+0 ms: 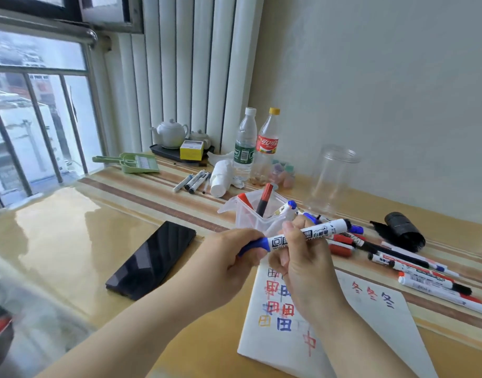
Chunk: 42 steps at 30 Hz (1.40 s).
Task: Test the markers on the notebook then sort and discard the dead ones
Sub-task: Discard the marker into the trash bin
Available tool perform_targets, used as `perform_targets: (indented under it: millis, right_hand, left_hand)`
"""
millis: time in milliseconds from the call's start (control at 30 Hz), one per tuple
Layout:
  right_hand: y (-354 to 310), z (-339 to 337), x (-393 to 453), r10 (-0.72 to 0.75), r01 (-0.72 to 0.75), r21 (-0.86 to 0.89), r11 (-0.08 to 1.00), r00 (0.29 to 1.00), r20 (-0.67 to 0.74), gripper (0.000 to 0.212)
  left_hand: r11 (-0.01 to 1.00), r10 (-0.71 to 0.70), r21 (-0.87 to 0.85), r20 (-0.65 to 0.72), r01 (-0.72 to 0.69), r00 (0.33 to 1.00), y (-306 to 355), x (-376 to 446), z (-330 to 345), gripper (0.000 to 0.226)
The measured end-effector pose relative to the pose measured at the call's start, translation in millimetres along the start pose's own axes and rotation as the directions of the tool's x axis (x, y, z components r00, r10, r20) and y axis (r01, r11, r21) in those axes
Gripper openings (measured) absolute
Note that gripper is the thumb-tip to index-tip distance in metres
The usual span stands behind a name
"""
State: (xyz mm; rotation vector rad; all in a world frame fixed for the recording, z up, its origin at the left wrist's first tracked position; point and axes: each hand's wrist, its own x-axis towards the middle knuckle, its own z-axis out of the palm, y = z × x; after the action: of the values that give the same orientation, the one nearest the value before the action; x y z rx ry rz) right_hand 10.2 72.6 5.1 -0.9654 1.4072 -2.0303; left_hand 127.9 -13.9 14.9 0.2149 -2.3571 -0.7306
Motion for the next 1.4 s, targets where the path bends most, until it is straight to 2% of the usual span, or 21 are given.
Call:
perform_targets:
  millis: [67,100,200,267,367,467,567,700,833,900,967,1133,1200,1300,1400]
  right_hand:
    - [1.5,11.5,4.0,0.018,-0.017,-0.020,1.000,0.998,0.059,0.042]
    - [2.0,19.2,5.9,0.025,-0.022,-0.033,0.999,0.996,0.089,0.039]
    - [6.3,51.1,14.3,0.043,-0.039,-0.026,0.999,0.984,0.171,0.033]
    - [10.3,81.8,18.6,0.044,-0.035,-0.041,0.999,0.970,0.241,0.030]
    - [13.9,141.7,16.7,0.082,-0.062,-0.064,0.996,0.919,0.385,0.038]
    - [25.3,208.0,-0.8,0.183,-0.154,-0.100,0.983,0.827,0.531,0.041]
    - [48.2,265.3,-33.4,0.320,-0.222,-0.232,0.947,0.679,0.661,0.059]
    - [96.0,304.4,-88.9,0.452,-0.221,-0.396,0.891,0.497,0.741,0.024]
    - [154.1,310.9,-136.9,0.584,-0.225,-0.542,0.809,0.409,0.701,0.011]
    - [178.2,311.4,-154.5,0.642,-0.235,-0.601,0.764,0.372,0.671,0.009]
    - [198.0,312.6,-166.2,0.688,-0.267,-0.637,0.723,0.357,0.632,0.009]
    - [237.2,313.7,-178.9,0.773,-0.291,-0.721,0.628,0.342,0.535,0.012]
    - [244.3,313.2,-179.5,0.791,-0.308,-0.736,0.603,0.346,0.504,0.009]
    - [237.9,314.7,-173.7,0.790,-0.274,-0.751,0.601,0.347,0.506,0.008]
    - [211.9,312.0,-155.0,0.732,-0.190,-0.730,0.656,0.396,0.555,0.008]
  left_hand:
    - [0.999,-0.051,0.012,0.009,0.051,0.999,-9.0,-6.3,-8.2,0.010]
    - [0.997,-0.080,0.006,-0.002,0.080,0.997,-13.8,-9.6,-14.3,0.010]
    - [0.987,-0.161,0.005,-0.090,0.162,0.983,-25.7,-22.0,-42.4,0.023]
    - [0.974,-0.217,0.036,-0.146,0.224,0.965,-30.1,-35.3,-67.8,0.023]
    - [0.940,-0.295,0.086,-0.273,0.329,0.915,-37.4,-66.8,-112.4,0.018]
    - [0.882,-0.376,0.114,-0.415,0.458,0.828,-49.3,-117.4,-157.2,0.012]
    - [0.787,-0.436,0.128,-0.576,0.603,0.691,-62.6,-185.9,-193.3,0.014]
    - [0.572,-0.544,0.040,-0.730,0.819,0.415,-77.6,-302.8,-216.6,0.013]
    - [0.271,-0.669,0.005,-0.718,0.963,0.192,-102.3,-419.6,-197.3,0.010]
    - [0.172,-0.737,-0.030,-0.667,0.985,0.109,-114.7,-452.8,-178.7,0.014]
    - [0.088,-0.785,-0.023,-0.618,0.996,0.055,-130.8,-470.1,-162.7,0.013]
    - [-0.005,-0.864,-0.003,-0.504,1.000,-0.005,-175.3,-503.0,-135.2,0.044]
    - [0.025,-0.857,-0.043,-0.515,0.999,-0.001,-181.1,-502.6,-132.2,0.040]
    - [0.171,-0.822,-0.066,-0.559,0.983,0.106,-178.4,-477.5,-140.0,0.026]
    - [0.373,-0.739,0.012,-0.600,0.928,0.304,-172.4,-423.7,-155.6,0.016]
